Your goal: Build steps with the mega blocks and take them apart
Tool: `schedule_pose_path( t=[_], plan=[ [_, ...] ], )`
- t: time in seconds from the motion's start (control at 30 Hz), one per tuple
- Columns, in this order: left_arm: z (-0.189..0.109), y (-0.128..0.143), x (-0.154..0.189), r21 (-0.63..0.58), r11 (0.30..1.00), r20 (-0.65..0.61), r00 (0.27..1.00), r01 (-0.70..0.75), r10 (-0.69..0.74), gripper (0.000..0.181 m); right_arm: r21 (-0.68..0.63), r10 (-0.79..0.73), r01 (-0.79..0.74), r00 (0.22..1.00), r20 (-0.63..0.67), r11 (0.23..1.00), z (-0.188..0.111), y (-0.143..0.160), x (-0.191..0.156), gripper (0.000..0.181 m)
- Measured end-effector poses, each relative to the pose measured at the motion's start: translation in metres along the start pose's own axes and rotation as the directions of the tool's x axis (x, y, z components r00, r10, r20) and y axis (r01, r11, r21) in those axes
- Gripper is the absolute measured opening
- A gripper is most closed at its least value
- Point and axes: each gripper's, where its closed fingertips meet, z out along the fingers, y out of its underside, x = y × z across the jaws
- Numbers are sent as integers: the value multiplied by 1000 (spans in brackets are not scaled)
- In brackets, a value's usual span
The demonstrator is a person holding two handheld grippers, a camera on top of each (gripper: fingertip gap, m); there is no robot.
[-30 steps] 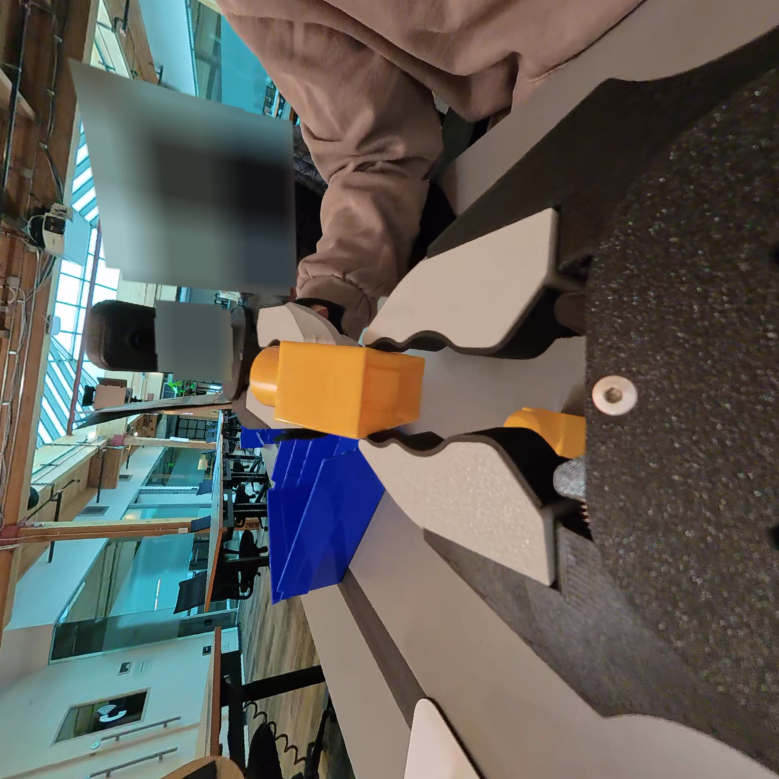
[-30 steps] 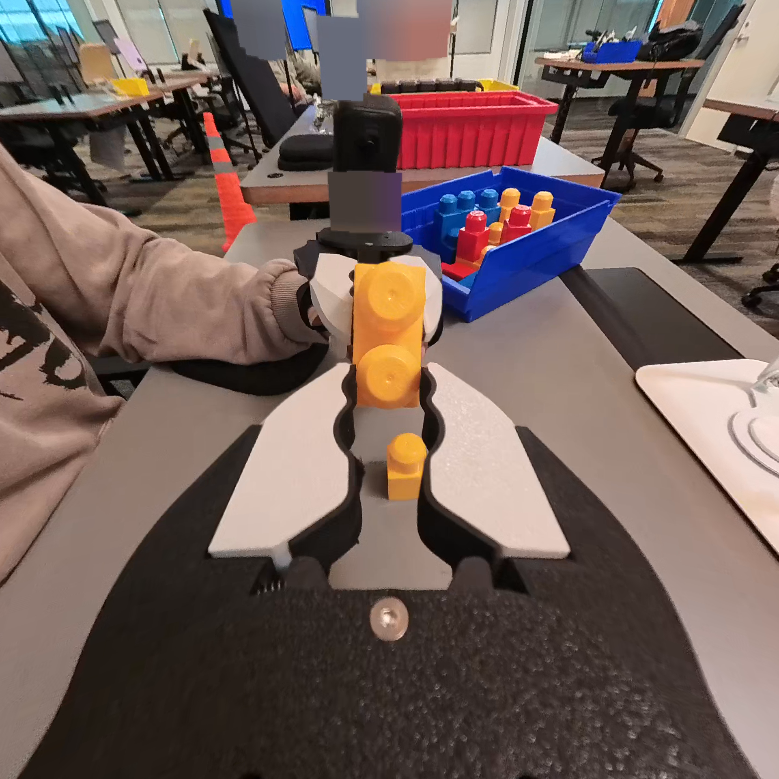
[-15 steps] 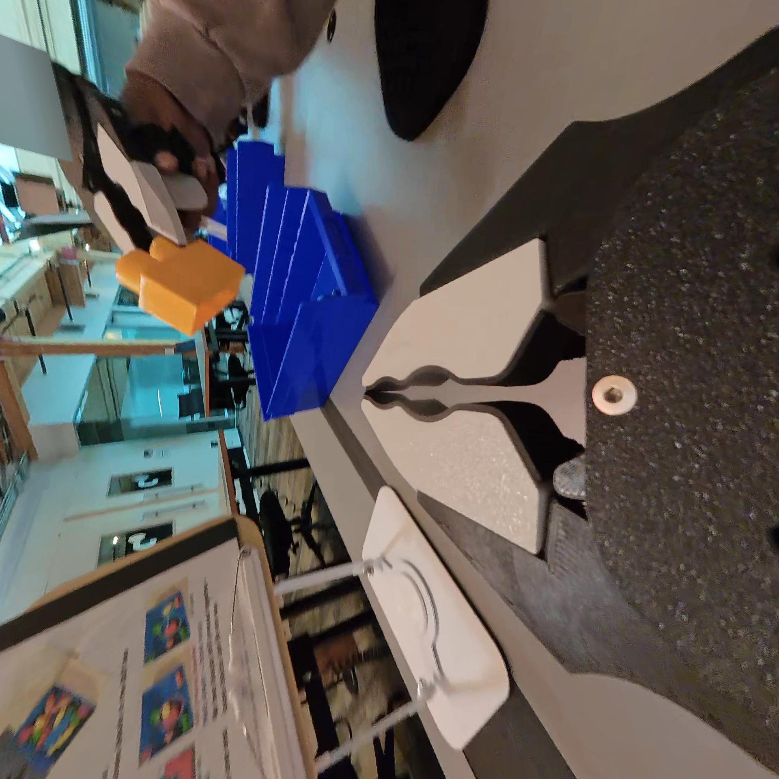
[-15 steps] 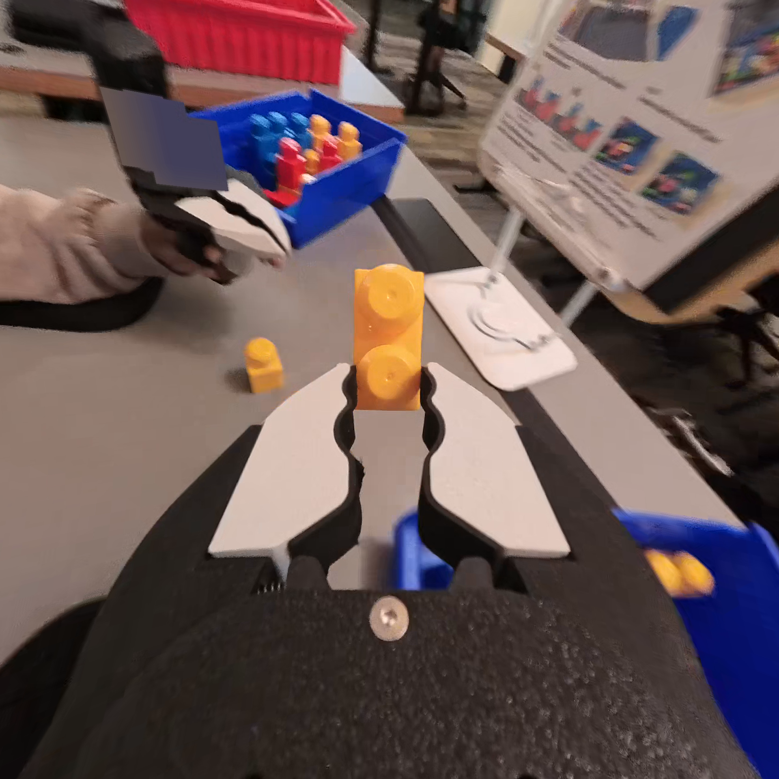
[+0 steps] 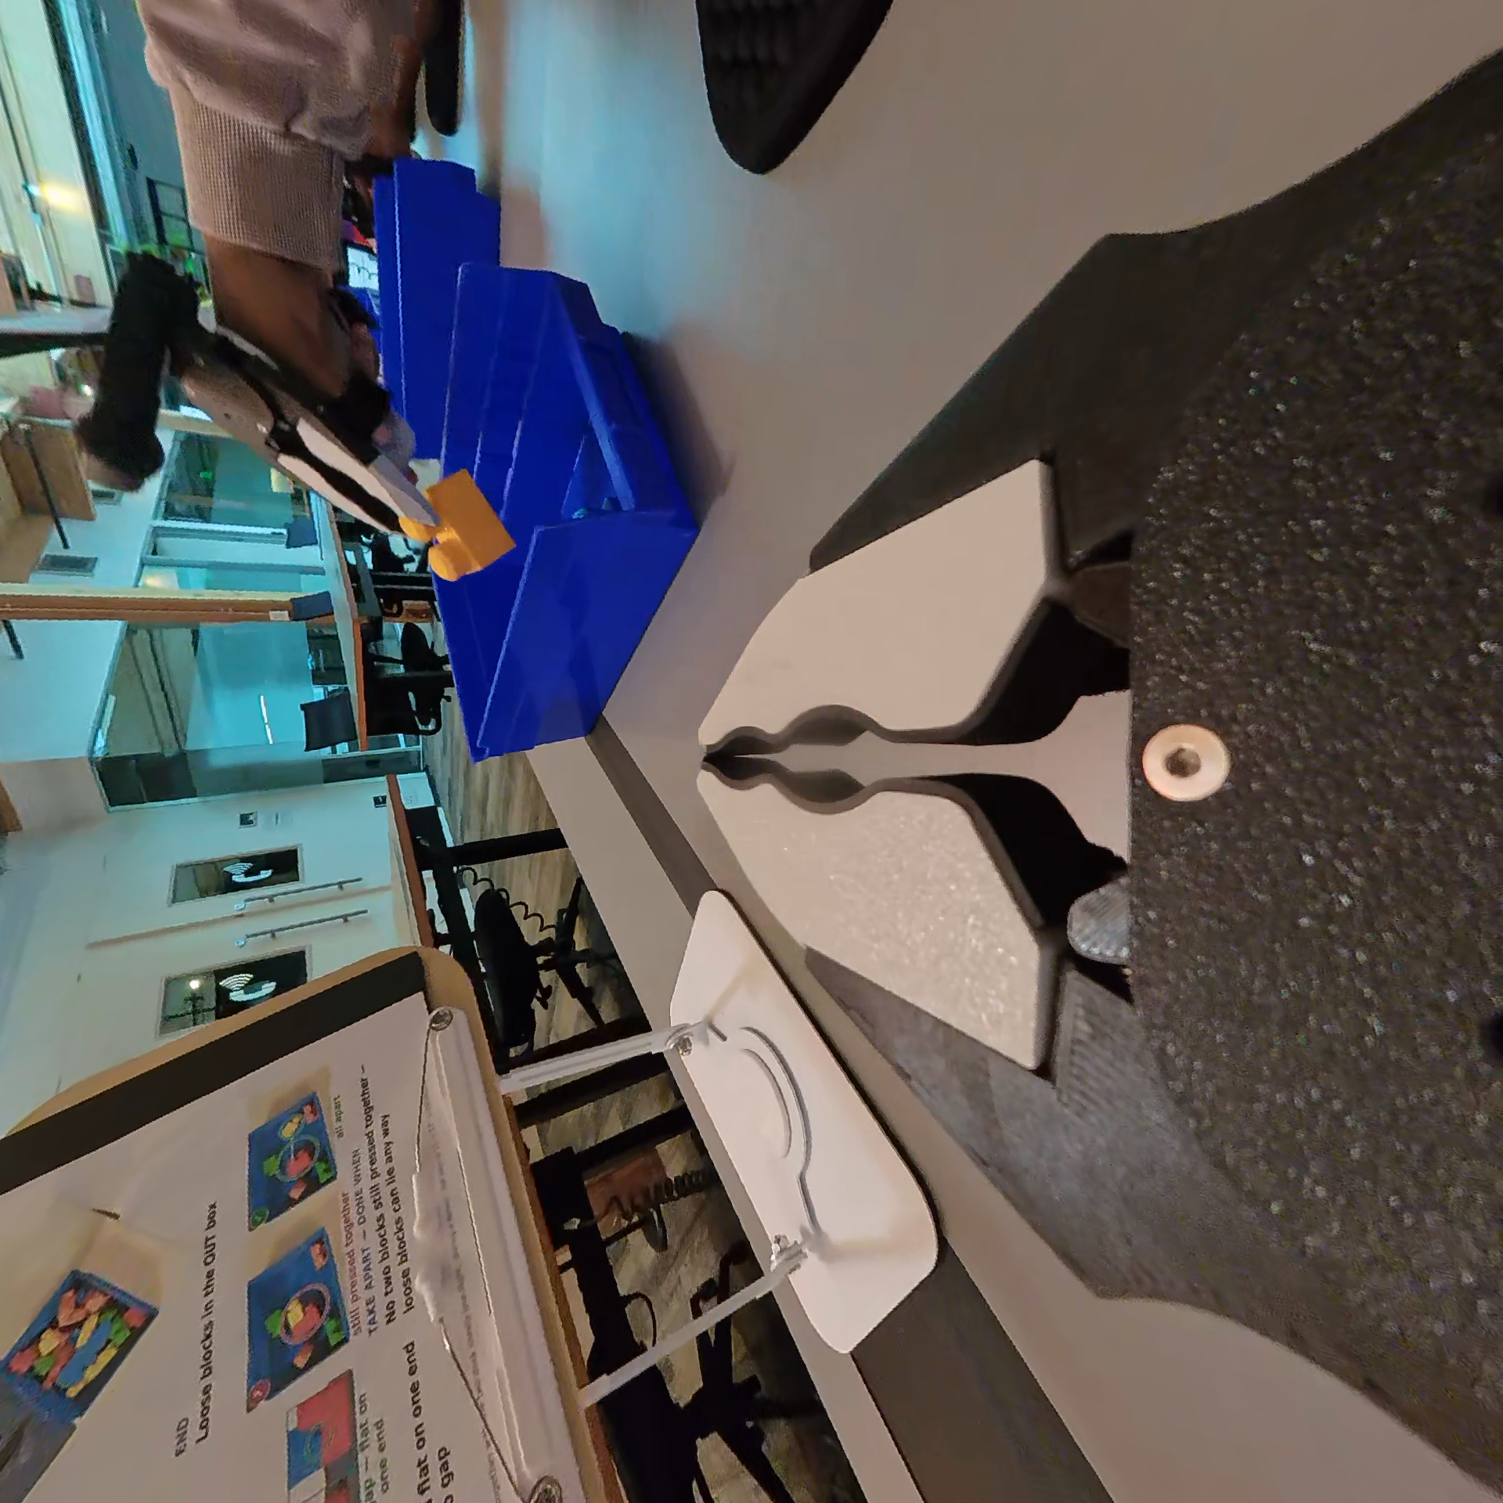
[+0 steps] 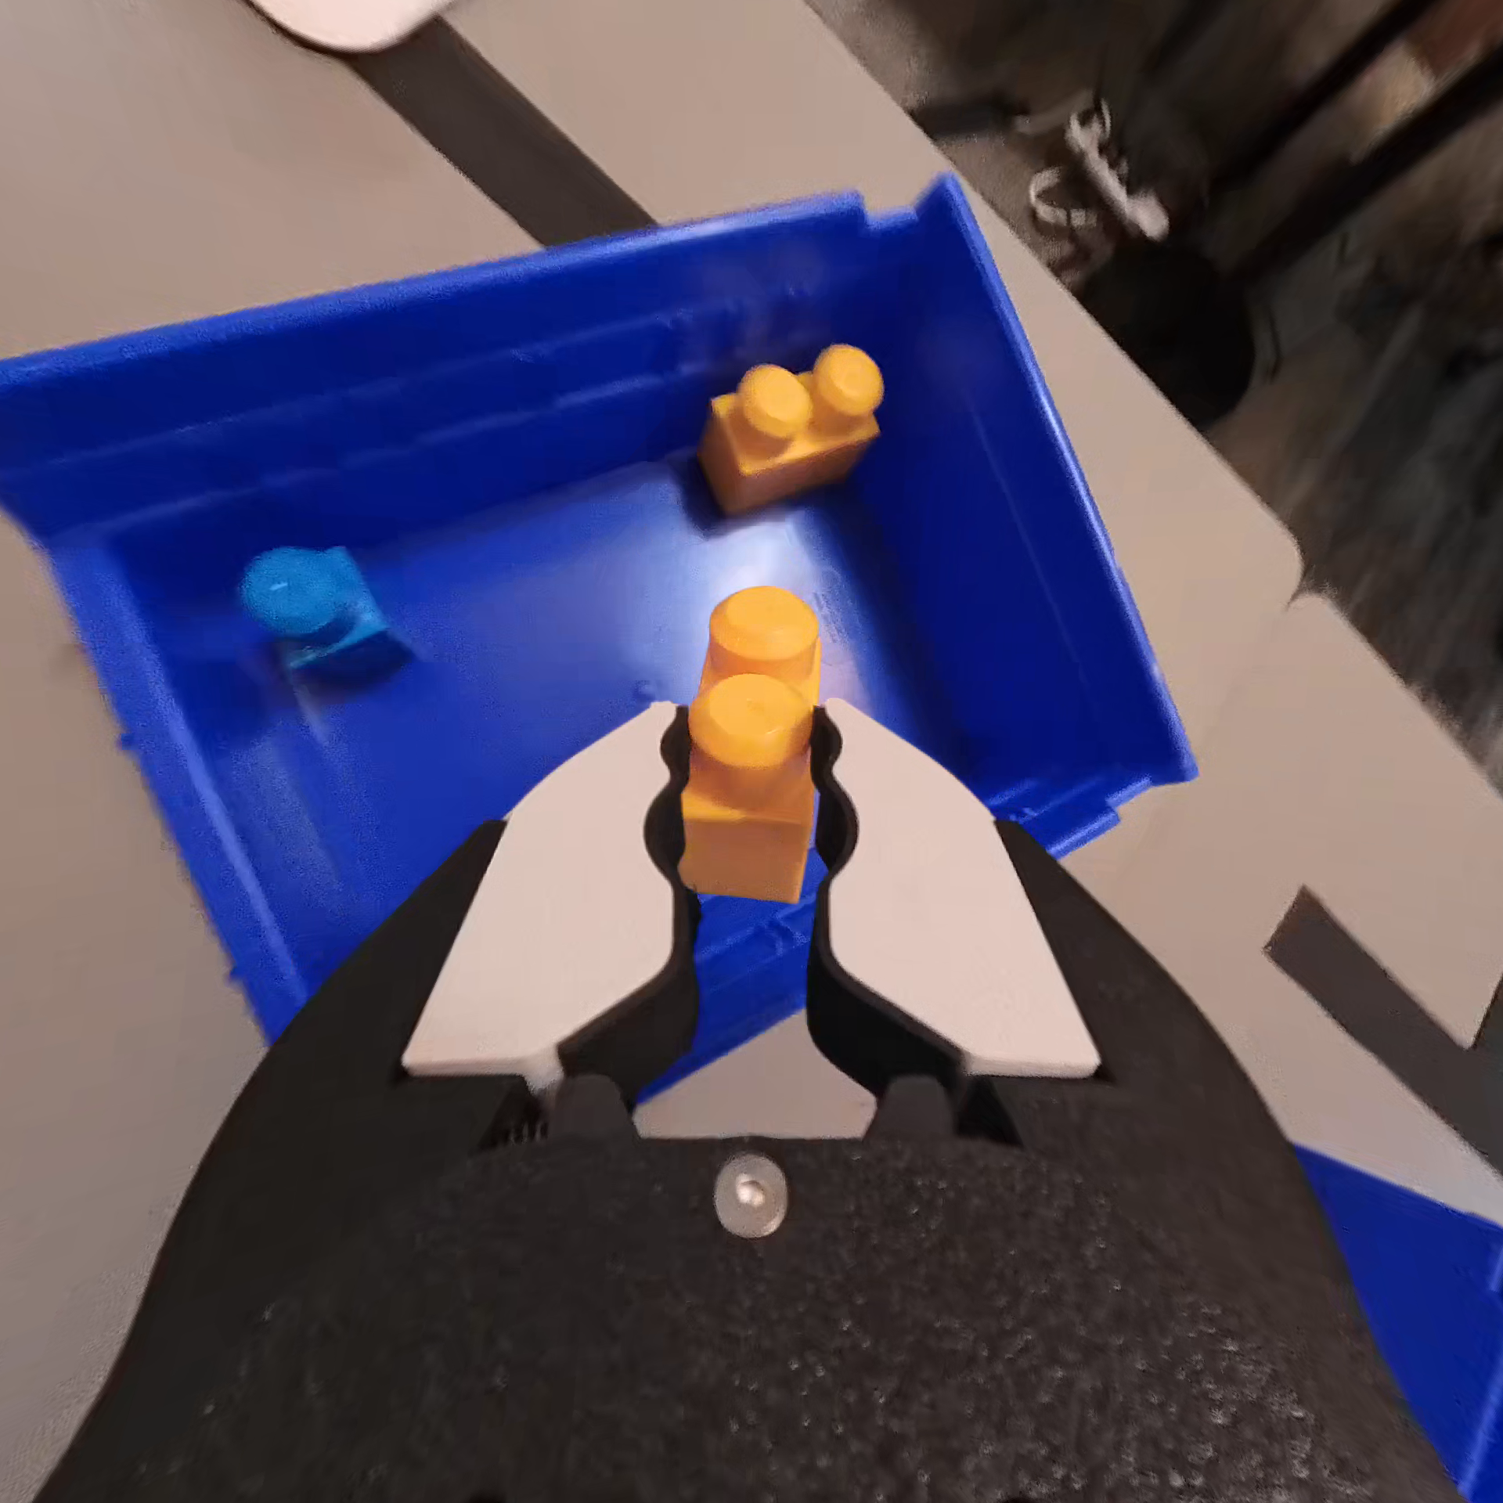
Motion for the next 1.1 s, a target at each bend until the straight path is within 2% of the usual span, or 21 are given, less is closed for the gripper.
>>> schedule_pose_path(
  t=[0.1,0.17,0.3,0.4,0.53,0.6,0.73,0.87,0.97,1.1],
  plan=[
    [0,2,-2,-7,1000,8,1000,1,-1,0,-28,97,-98,995,-26,995,32,-5,16,28],
    [0,3,-3,-10,1000,9,1000,3,-3,0,-18,168,-171,981,-96,985,51,-12,30,28],
    [1,4,-3,-14,1000,5,1000,-1,1,0,142,357,-331,903,-241,933,74,-36,58,28],
    [1,3,-1,-15,1000,-9,1000,-6,6,0,253,521,-465,819,-242,848,94,-43,60,28],
    [1,1,1,-12,1000,-19,1000,-9,9,0,292,614,-545,744,-264,786,120,-33,48,29],
    [0,-1,1,-6,1000,-23,1000,-9,9,0,337,635,-547,726,-264,766,122,-34,45,29],
    [0,-3,3,-5,1000,-37,999,-8,8,0,271,654,-598,719,-234,754,131,-21,29,29],
    [0,-3,5,-5,1000,-43,999,-11,11,0,272,662,-612,733,-157,743,127,-22,18,38],
    [0,-2,6,-9,1000,-47,999,-9,9,0,270,635,-584,754,-169,765,115,-22,20,42],
    [1,-1,8,-16,1000,-57,998,-13,12,0,191,591,-561,784,-192,806,111,-12,15,36]
  ],
)
